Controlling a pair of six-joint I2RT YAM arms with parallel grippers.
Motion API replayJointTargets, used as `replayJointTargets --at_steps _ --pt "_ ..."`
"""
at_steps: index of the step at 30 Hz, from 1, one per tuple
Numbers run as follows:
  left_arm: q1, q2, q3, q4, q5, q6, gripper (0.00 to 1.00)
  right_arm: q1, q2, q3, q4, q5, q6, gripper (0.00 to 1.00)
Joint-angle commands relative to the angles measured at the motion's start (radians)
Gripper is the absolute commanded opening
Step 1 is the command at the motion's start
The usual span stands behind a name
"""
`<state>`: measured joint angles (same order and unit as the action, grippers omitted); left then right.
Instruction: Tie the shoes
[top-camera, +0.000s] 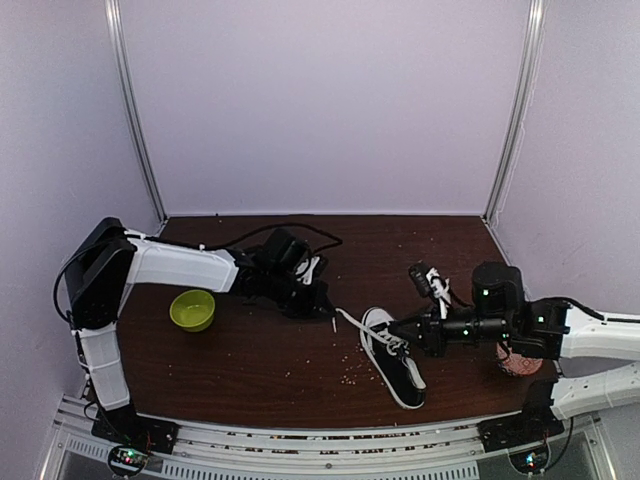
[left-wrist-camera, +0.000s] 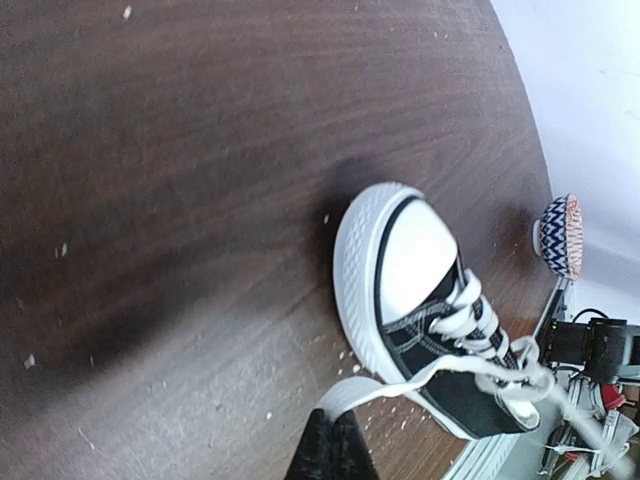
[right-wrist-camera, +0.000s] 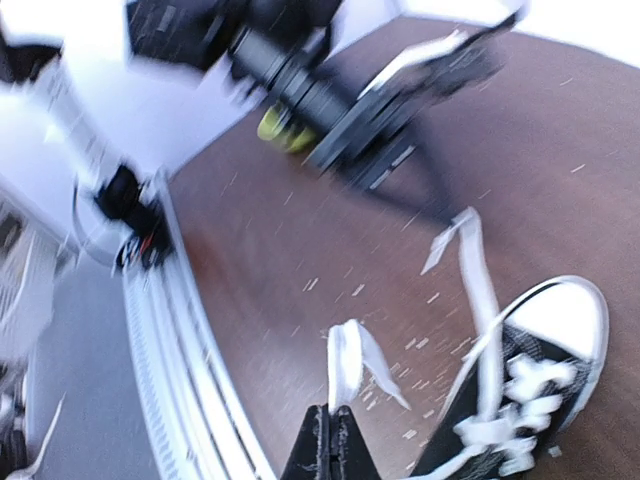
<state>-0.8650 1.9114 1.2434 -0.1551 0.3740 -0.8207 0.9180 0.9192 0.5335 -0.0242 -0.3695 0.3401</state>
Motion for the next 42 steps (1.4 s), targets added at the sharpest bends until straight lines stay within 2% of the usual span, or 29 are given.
replayJointTargets --at_steps 1,4,6,7,9,10,12,14,16,19,28,31,34,37,40,42 --pt "0.014 0.049 0.131 -0.095 0.01 0.112 0.0 0.116 0.067 -0.009 -0.087 -0.14 -0.087 0.0" --pt "0.023 0.066 0.183 -0.113 0.015 0.144 0.0 0.183 0.132 0.001 -0.145 -0.124 -0.099 0.0" --pt "0.024 0.065 0.207 -0.104 0.035 0.174 0.0 0.197 0.167 0.008 -0.182 -0.061 -0.096 0.0" --pt "0.023 0.062 0.218 -0.098 0.048 0.187 0.0 0.198 0.174 0.012 -0.194 -0.016 -0.086 0.1" --pt "0.021 0.049 0.223 -0.084 0.07 0.211 0.0 0.196 0.176 0.036 -0.22 0.074 -0.073 0.44" --pt "0.021 0.038 0.221 -0.075 0.077 0.223 0.0 0.196 0.166 0.05 -0.221 0.112 -0.063 0.55" --pt "0.015 0.019 0.216 -0.068 0.089 0.251 0.0 0.185 0.142 0.065 -0.193 0.22 -0.034 0.68" --pt "0.002 -0.002 0.213 -0.067 0.097 0.282 0.0 0.137 0.136 0.079 -0.169 0.31 0.004 0.72" --pt "-0.011 -0.016 0.214 -0.062 0.103 0.303 0.0 0.06 0.151 0.095 -0.139 0.337 0.052 0.71" --pt "-0.031 -0.029 0.213 -0.046 0.113 0.319 0.0 -0.028 0.194 0.101 -0.036 0.289 0.078 0.7" --pt "-0.051 -0.037 0.215 -0.034 0.107 0.335 0.0 -0.077 0.411 0.258 -0.006 0.199 -0.04 0.61" --pt "-0.052 -0.037 0.214 -0.03 0.103 0.336 0.0 -0.079 0.462 0.307 -0.033 0.158 -0.078 0.55" --pt "-0.054 -0.038 0.212 -0.022 0.104 0.334 0.0 -0.08 0.495 0.332 -0.04 0.16 -0.084 0.32" --pt "-0.058 -0.045 0.202 -0.016 0.096 0.334 0.0 -0.083 0.498 0.332 -0.037 0.199 -0.071 0.0" --pt "-0.074 -0.081 0.137 -0.007 0.004 0.287 0.38 -0.086 0.459 0.291 -0.017 0.294 -0.027 0.0" --pt "-0.096 -0.096 0.08 0.004 -0.057 0.239 0.47 -0.095 0.425 0.265 -0.02 0.361 0.008 0.0"
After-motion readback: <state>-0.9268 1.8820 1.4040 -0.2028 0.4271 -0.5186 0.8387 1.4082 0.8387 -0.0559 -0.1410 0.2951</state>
